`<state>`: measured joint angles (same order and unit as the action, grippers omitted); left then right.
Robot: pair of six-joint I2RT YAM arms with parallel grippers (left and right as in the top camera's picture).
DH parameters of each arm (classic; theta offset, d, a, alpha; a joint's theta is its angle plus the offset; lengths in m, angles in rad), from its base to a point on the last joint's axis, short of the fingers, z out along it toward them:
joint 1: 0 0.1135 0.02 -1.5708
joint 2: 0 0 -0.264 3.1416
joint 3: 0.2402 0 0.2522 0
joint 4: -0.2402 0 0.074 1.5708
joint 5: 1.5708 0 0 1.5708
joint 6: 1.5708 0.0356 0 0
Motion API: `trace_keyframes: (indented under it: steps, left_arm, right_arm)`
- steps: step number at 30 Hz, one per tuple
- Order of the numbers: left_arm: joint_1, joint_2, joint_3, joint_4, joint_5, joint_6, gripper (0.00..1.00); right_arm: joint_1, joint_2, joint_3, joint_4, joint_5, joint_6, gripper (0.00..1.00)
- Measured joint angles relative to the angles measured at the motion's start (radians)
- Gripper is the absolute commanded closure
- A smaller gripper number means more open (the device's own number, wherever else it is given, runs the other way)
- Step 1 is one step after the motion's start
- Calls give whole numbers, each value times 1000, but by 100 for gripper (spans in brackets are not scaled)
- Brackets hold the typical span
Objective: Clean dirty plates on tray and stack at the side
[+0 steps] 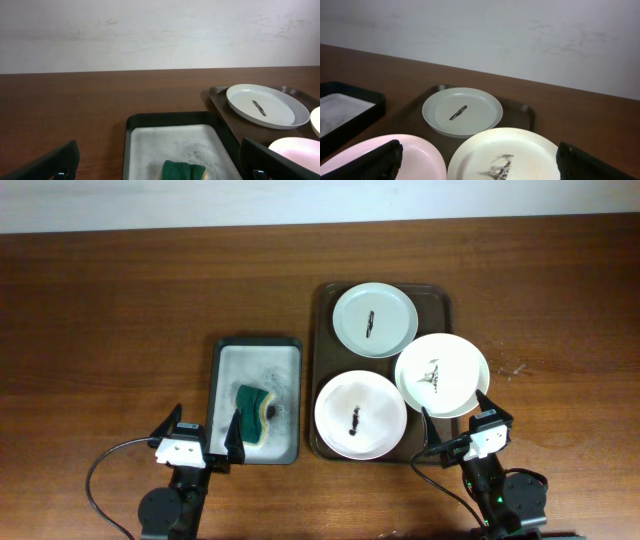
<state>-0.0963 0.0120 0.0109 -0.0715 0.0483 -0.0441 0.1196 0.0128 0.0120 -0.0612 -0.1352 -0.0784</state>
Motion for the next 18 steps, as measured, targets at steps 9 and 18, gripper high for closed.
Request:
trace_keyframes:
  steps: [9, 18]
  left_arm:
    - [0, 0, 0, -2, -16, 0, 0]
    - [0, 0, 0, -3, -19, 0, 0]
  right_arm:
    - [0, 0, 0, 0, 0, 0, 1]
    - [0, 0, 0, 0, 0, 0, 1]
